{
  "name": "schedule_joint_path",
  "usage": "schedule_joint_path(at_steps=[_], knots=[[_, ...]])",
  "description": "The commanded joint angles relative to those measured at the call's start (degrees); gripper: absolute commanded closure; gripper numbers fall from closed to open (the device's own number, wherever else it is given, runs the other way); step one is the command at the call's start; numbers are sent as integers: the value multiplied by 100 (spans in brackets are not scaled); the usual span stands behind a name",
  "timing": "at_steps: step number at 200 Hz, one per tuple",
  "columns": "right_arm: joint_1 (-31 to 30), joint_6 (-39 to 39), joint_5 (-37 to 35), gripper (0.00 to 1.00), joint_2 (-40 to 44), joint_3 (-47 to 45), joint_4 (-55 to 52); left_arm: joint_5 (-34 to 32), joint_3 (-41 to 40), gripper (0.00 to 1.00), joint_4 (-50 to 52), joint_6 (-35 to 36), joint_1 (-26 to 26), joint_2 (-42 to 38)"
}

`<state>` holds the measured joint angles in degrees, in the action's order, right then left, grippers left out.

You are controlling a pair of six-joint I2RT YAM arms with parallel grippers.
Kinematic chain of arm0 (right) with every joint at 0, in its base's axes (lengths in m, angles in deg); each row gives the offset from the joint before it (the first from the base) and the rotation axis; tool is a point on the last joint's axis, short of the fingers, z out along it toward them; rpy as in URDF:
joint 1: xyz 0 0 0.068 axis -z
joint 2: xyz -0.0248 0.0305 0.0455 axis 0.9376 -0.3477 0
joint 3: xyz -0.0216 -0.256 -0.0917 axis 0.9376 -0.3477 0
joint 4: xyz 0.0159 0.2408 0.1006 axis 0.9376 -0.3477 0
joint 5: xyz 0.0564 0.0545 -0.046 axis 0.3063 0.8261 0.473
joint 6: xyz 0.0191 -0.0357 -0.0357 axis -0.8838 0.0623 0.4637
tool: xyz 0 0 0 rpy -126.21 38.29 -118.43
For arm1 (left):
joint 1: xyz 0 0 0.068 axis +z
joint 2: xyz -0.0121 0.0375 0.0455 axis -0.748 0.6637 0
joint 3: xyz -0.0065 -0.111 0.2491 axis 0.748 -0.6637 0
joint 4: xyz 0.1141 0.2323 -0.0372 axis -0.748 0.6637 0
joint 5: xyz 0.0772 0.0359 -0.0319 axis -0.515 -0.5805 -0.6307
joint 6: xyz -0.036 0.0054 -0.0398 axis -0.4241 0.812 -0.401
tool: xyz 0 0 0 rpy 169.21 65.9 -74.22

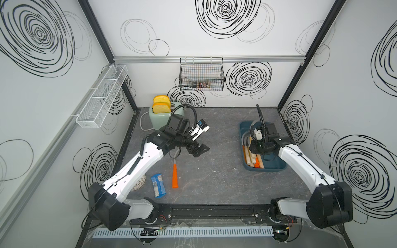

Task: Put small sickles into storage boxes
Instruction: Place the sickle in the storage box.

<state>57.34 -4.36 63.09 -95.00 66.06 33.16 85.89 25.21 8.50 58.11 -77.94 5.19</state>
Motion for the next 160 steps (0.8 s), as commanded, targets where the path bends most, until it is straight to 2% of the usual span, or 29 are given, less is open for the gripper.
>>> schedule_joint_path(at_steps=[1,160], knots=[[37,-21,34,100,-73,-77,89,104,-96,4,-263,-45,-21,-57],[36,30,136,100,-842,-211,458,121,-362,4,-360,-45,121,-262]])
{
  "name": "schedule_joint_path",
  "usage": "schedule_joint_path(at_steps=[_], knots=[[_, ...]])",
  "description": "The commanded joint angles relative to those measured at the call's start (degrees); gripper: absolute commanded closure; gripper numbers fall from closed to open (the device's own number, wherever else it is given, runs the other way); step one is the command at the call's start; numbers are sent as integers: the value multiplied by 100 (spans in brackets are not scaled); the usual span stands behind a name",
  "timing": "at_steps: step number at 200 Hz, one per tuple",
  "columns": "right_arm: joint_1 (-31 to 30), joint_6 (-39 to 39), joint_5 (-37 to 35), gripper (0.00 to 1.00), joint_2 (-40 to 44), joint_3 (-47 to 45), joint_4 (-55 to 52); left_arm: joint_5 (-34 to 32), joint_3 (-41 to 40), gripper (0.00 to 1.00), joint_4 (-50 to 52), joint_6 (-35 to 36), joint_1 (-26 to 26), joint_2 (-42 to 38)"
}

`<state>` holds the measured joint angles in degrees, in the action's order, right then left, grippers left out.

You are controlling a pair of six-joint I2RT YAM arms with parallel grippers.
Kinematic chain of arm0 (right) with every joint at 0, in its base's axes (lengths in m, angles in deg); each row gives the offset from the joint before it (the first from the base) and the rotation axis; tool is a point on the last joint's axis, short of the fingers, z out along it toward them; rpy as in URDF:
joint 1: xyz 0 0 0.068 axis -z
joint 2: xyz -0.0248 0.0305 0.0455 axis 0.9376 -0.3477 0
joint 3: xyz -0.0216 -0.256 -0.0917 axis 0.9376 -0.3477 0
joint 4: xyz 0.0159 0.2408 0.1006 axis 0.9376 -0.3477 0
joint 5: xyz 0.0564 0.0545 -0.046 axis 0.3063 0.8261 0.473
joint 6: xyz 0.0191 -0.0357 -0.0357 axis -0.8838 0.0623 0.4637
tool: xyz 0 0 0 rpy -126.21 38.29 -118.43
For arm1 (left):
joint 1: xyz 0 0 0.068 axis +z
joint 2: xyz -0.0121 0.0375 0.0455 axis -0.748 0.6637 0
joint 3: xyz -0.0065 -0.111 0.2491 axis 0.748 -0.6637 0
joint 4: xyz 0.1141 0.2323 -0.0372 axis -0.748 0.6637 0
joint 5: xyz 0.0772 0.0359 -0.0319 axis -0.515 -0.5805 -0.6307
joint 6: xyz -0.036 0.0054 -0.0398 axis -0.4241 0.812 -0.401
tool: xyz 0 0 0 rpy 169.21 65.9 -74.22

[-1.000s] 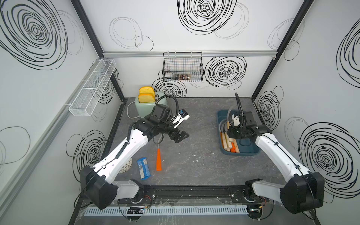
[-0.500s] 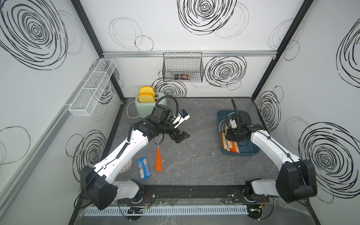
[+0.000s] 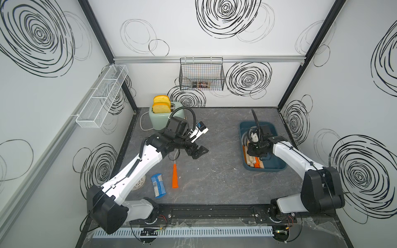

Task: Put small sickles into storage boxes
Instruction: Place the sickle in the storage box.

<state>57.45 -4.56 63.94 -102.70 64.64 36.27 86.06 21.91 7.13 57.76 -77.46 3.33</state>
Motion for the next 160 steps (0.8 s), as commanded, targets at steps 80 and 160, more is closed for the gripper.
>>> schedule_joint_path(at_steps=[80,160], knots=[[5,96,-24,99,-350,86,100,130,8,4,-222,17,149,8],[-166,72,-234,86,-367,213,-65,129,7,4,-178,45,212,-28]])
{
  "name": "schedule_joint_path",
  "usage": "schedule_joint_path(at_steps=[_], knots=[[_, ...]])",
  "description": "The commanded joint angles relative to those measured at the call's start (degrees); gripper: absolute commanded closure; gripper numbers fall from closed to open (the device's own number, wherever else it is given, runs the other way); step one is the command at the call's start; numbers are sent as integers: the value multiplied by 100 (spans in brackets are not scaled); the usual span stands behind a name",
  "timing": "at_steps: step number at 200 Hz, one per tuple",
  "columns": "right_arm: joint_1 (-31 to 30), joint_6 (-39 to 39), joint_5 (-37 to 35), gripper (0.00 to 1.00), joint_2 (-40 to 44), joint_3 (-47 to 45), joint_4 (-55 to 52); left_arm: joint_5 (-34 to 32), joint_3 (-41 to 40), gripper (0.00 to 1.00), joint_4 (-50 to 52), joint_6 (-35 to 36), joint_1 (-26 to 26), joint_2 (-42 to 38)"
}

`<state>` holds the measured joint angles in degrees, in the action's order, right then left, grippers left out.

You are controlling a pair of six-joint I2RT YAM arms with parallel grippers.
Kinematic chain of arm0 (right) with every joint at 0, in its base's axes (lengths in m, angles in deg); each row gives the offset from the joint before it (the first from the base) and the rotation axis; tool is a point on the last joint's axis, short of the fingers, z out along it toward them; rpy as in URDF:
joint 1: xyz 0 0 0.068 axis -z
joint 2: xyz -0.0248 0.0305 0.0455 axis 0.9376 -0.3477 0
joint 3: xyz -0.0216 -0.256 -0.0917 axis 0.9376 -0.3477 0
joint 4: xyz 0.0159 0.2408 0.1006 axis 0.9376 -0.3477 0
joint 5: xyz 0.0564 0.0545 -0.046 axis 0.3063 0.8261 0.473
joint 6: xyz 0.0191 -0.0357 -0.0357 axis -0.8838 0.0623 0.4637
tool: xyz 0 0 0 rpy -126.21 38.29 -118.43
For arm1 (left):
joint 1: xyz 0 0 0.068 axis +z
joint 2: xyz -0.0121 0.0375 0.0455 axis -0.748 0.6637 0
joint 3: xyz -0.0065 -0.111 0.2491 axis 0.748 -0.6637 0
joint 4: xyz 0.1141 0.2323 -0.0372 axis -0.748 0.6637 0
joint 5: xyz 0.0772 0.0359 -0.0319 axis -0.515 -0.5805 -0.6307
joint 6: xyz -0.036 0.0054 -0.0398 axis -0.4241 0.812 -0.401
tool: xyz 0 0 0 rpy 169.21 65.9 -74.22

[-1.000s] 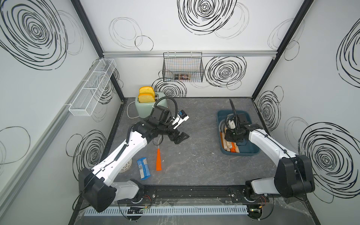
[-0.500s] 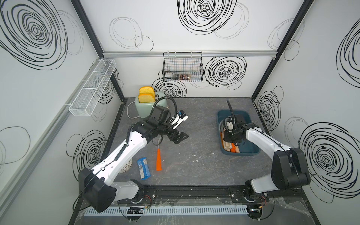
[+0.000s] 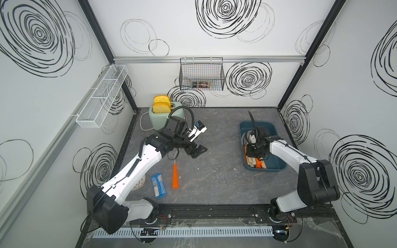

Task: Put small sickles into storage boxes
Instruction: Place the sickle in the storage box.

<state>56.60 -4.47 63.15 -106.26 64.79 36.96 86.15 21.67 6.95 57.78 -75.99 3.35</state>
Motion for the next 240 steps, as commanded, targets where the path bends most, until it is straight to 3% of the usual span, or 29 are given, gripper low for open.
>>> schedule_joint_path(at_steps=[1,240], knots=[[-86,65,-160,86,-11,202,-133,121,33,4,-160,44,67,-30],[-267,-20,-339,72,-46,207,-145,112,10,4,-125,75,112,-63]])
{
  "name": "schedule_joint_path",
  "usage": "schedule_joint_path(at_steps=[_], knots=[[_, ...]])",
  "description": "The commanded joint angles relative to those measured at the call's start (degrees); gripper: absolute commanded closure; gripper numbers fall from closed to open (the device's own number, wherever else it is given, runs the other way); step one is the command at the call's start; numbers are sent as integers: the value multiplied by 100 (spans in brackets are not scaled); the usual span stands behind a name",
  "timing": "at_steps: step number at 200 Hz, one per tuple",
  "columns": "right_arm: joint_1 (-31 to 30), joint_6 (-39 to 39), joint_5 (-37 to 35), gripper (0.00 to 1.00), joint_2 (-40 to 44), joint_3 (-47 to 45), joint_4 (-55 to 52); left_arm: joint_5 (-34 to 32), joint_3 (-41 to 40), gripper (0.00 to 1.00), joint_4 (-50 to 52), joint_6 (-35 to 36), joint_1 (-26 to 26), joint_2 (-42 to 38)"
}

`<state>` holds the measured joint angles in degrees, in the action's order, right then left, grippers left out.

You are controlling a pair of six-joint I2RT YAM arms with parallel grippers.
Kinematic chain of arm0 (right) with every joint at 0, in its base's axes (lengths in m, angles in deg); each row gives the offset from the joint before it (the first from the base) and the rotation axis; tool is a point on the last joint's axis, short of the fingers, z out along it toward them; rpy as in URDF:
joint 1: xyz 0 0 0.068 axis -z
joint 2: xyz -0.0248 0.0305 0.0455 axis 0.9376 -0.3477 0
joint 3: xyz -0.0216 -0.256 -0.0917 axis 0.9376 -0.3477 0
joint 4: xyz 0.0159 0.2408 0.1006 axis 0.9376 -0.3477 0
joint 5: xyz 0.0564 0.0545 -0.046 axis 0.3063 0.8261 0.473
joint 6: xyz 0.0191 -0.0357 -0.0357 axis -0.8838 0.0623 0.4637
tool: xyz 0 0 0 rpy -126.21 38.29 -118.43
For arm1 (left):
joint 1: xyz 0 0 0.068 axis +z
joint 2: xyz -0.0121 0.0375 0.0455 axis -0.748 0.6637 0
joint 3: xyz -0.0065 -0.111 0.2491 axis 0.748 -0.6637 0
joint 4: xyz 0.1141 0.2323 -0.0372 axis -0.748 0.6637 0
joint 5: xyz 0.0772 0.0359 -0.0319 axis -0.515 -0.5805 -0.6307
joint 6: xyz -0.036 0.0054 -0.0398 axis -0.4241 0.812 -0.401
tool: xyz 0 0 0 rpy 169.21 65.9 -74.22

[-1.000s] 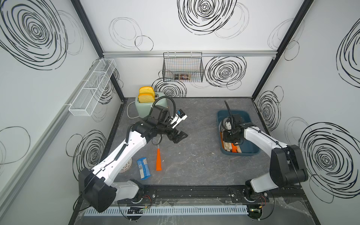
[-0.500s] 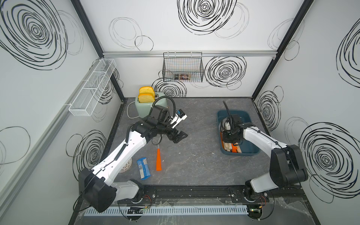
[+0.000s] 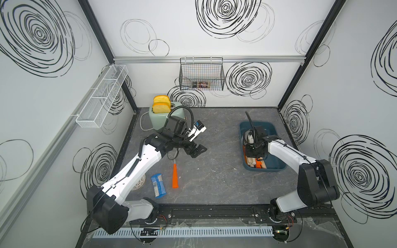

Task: Put small sickles into storage boxes
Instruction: Place the sickle in the storage box.

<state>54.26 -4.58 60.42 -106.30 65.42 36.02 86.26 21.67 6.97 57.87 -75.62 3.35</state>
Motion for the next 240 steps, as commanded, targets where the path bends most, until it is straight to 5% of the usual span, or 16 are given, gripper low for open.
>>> schedule_joint_path(at_steps=[1,240], knots=[[-33,-9,-67,72,-38,143,-48,101,10,4,-127,64,75,-64],[-155,6,-208,63,266,263,-283,86,80,4,-83,39,97,-99]])
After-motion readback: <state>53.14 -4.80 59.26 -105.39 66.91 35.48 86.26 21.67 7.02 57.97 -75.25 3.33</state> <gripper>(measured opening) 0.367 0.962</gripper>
